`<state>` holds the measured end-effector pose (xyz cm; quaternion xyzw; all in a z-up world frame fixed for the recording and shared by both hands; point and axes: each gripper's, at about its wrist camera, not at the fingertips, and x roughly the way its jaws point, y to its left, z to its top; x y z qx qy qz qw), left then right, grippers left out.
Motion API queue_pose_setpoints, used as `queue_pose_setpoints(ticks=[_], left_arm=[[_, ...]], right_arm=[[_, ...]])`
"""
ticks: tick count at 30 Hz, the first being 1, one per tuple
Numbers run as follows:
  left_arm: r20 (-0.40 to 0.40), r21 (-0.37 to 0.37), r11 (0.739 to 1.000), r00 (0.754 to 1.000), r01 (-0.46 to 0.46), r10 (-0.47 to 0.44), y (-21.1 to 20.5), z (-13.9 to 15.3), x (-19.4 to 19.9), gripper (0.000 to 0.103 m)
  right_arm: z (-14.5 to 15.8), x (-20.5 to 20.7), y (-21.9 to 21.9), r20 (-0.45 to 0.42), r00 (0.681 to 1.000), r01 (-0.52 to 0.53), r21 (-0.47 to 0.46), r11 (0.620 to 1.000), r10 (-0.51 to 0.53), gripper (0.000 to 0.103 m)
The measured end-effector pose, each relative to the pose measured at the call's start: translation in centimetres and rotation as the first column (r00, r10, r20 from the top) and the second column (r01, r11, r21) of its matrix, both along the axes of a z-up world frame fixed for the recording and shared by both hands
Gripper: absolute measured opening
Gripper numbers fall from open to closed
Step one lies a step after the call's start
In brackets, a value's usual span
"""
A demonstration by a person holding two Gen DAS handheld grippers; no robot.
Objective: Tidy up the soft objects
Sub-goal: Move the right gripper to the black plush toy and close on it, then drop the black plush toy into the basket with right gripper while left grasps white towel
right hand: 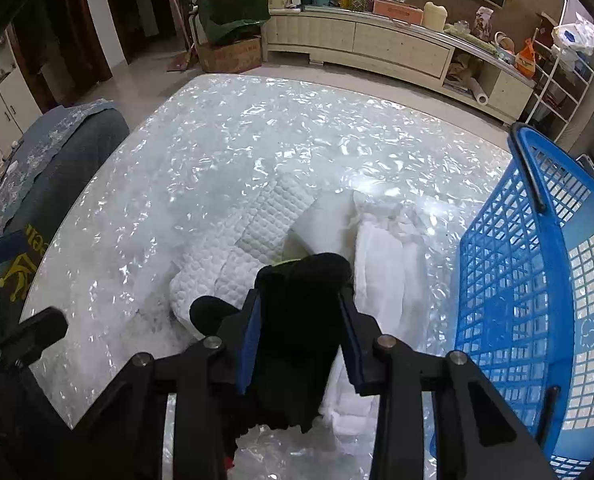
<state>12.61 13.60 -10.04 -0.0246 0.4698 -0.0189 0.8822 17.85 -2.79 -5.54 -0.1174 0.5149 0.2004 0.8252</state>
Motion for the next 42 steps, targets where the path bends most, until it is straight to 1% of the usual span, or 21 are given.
queue_pose_setpoints(ticks=[3, 7, 12, 17, 26, 30, 34, 42], left_arm=[[0.009, 0.005, 1.000, 1.000, 0.004, -0.004, -0.3, 0.4, -0.3, 0.102], [0.022, 0.011, 1.000, 1.000, 0.009, -0.009, -0.6, 1.1, -0.7, 0.102], [0.034, 0.027, 1.000, 0.999, 0.014, -0.015, -1.2, 2.0, -1.4, 0.102], [0.044, 0.020, 0.999, 0.999, 0.026, -0.027, -1.9, 3.1, -2.0, 0.102], [0.025, 0.027, 0.999, 0.999, 0.030, -0.030, -3.5, 3.8, -2.2, 0.102], [0.021, 0.027, 0.999, 0.999, 0.041, -0.041, -4.6, 4.0, -2.0, 0.102], [0.022, 0.035, 0.998, 0.998, 0.060, -0.061, -6.0, 4.3, -1.9, 0.102], [0.019, 0.057, 0.994, 0.995, 0.095, -0.096, -8.6, 4.7, -1.3, 0.102]], right_arm=[[0.5, -0.5, -0.6, 0.004, 1.000, 0.004, 0.019, 1.000, -0.004, 0.032], [1.8, -1.8, -1.2, 0.006, 1.000, -0.016, 0.036, 0.999, 0.016, 0.032], [3.3, -2.9, -1.7, 0.008, 0.999, -0.040, 0.090, 0.995, 0.040, 0.032], [5.0, -3.9, -2.5, 0.014, 0.999, -0.048, 0.116, 0.992, 0.046, 0.032], [7.8, -5.8, -4.5, 0.025, 0.997, -0.071, 0.160, 0.985, 0.067, 0.032], [9.4, -6.4, -6.4, 0.021, 0.998, -0.062, 0.199, 0.978, 0.059, 0.032], [11.1, -7.0, -8.4, 0.043, 0.998, -0.050, 0.220, 0.974, 0.042, 0.032], [13.3, -7.0, -12.6, 0.069, 0.998, -0.007, 0.271, 0.963, -0.012, 0.032]])
